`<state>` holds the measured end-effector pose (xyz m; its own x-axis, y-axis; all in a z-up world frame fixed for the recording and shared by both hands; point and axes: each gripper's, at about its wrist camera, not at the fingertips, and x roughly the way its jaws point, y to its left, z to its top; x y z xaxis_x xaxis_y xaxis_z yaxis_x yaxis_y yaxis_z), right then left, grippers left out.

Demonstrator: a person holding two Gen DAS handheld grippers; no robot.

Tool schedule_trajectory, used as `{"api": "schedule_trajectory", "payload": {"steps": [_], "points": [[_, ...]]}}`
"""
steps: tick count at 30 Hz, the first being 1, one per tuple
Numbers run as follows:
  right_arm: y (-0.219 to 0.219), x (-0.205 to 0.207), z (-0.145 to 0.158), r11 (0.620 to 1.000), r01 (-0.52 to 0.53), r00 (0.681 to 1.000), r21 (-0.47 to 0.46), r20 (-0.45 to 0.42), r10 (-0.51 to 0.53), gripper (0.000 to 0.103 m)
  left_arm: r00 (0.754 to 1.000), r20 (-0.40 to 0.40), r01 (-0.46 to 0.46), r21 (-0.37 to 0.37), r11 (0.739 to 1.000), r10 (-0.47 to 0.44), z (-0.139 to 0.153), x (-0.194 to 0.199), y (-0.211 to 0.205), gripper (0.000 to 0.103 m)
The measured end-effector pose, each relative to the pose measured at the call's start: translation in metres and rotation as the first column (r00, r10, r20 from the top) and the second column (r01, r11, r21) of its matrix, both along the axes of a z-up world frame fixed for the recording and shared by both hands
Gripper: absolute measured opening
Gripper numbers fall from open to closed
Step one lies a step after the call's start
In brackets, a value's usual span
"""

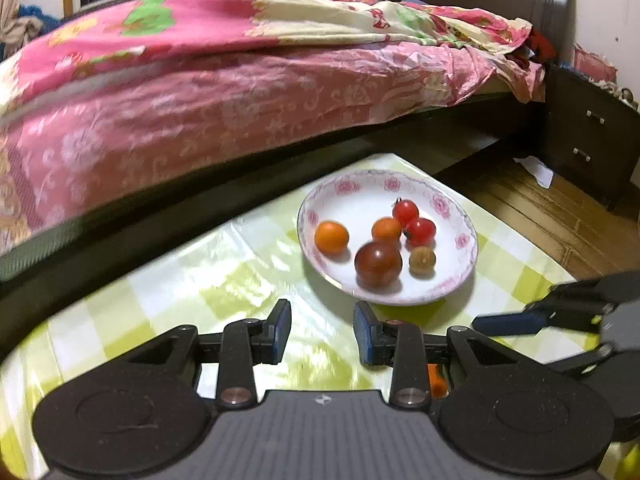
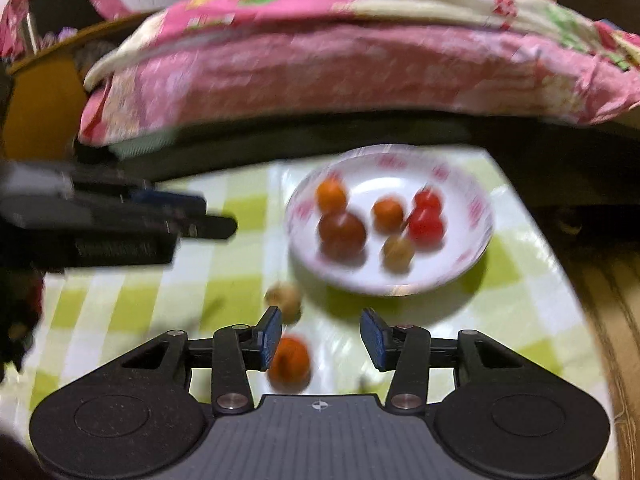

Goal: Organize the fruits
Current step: 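Grasp the small tan fruit with the left tool while the right tool grasps a tangerine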

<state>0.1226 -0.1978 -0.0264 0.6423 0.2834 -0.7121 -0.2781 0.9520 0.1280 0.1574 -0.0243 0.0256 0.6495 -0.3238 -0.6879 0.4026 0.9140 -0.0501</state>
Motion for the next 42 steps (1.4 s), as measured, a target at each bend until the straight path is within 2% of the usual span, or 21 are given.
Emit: {"api": "schedule_trajectory", "payload": {"steps": [8,11,17,24,27,32,42], "points": [[0.024,0.004,-0.023,0.999,-0.038,0.998,-0.035,-0.051,0.036,0.041,0.999,-0.052,0.012,-0.014,1.0,-0.013,-0.016,-0.005,0.007,0.042],[0.029,0.007,-0.026,0.997,-0.05,0.997,-0.054,-0.054,0.047,0.029,0.997,-0.073,0.031,-0.012,0.999,-0.032,-0.025,-0.002,0.001,0.042],[0.022,0.0,-0.022,0.996,-0.06,0.996,-0.062,-0.072,0.056,0.028,0.992,-0.094,0.086,0.002,0.996,-0.085,-0.04,0.001,-0.018,0.042],[-0.009,-0.01,-0.019,0.998,0.015,0.996,-0.057,-0.083,-0.02,0.028,0.992,-0.092,0.094,0.023,0.995,-0.091,-0.052,0.008,-0.033,0.042],[-0.013,-0.009,-0.018,0.998,0.022,0.997,-0.065,-0.077,-0.027,0.029,0.991,-0.085,0.101,0.019,0.995,-0.099,-0.056,0.01,-0.039,0.043],[-0.016,-0.005,-0.021,0.997,0.03,0.996,-0.069,-0.076,-0.036,0.029,0.992,-0.077,0.105,0.055,0.993,-0.101,-0.065,0.011,-0.048,0.043],[-0.014,-0.005,-0.022,0.996,0.03,0.997,-0.082,-0.069,-0.036,0.029,0.994,-0.059,0.099,0.061,0.993,-0.095,-0.064,0.007,-0.05,0.034]]}}
